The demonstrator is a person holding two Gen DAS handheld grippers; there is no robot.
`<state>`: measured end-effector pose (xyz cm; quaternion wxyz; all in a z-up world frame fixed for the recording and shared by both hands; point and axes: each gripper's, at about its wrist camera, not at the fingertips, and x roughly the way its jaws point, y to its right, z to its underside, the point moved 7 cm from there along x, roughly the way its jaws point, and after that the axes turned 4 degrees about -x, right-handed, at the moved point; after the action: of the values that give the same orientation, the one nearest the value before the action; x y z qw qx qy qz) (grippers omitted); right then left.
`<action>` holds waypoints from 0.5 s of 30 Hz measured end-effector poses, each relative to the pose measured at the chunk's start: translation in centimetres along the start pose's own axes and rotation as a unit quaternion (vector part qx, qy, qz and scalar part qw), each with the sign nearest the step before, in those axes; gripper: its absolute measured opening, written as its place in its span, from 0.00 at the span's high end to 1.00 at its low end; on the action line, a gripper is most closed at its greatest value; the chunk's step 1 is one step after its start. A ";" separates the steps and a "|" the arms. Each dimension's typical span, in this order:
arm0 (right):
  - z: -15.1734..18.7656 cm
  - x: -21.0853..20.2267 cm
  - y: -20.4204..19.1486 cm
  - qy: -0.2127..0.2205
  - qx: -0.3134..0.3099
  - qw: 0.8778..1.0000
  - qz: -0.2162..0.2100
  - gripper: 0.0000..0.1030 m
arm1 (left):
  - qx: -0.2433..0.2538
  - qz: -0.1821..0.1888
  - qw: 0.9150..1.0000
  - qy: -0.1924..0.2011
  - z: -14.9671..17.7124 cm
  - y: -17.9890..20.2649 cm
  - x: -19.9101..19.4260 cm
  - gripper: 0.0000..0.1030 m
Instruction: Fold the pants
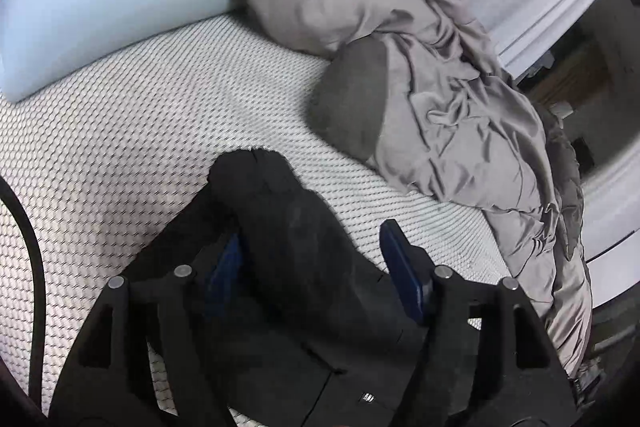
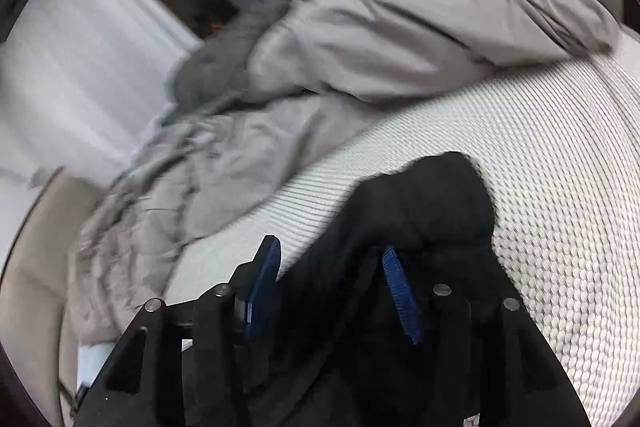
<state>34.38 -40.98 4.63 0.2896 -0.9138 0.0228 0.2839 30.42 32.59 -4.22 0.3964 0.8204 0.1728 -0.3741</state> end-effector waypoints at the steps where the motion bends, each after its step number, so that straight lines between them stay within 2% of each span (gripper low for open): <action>1: 0.1 -0.2 -0.1 0.011 -0.001 1.000 -0.010 0.44 | 0.007 0.005 1.000 0.004 -0.1 -0.3 -0.3 0.28; 2: 0.4 -0.6 -0.4 0.023 -0.015 0.999 -0.016 0.33 | 0.014 0.002 1.000 0.010 0.1 -0.8 -1.0 0.27; 4: 1.2 -1.6 -0.6 0.044 -0.044 0.998 -0.004 0.23 | 0.013 0.007 1.000 0.020 0.9 -1.9 -2.6 0.27; 7: 3.1 -3.3 -0.5 0.053 -0.055 0.997 -0.010 0.21 | -0.001 0.037 0.999 0.011 3.4 -2.8 -4.6 0.27; 10: 5.5 -5.2 -0.1 0.054 -0.046 0.997 -0.027 0.18 | 0.017 0.051 0.999 0.000 7.3 -2.8 -6.0 0.27; 12: 7.4 -6.5 -0.1 0.047 -0.046 0.997 -0.041 0.18 | 0.042 0.044 0.998 -0.021 10.2 -2.4 -5.6 0.26; 15: 10.6 -8.1 -0.6 0.036 -0.055 0.995 -0.072 0.16 | 0.046 0.039 0.996 -0.059 13.5 -2.7 -4.4 0.27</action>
<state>22.33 -35.76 2.17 0.2572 -0.9373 -0.0486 0.2302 19.50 23.82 -7.77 0.3823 0.8204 0.0996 -0.4133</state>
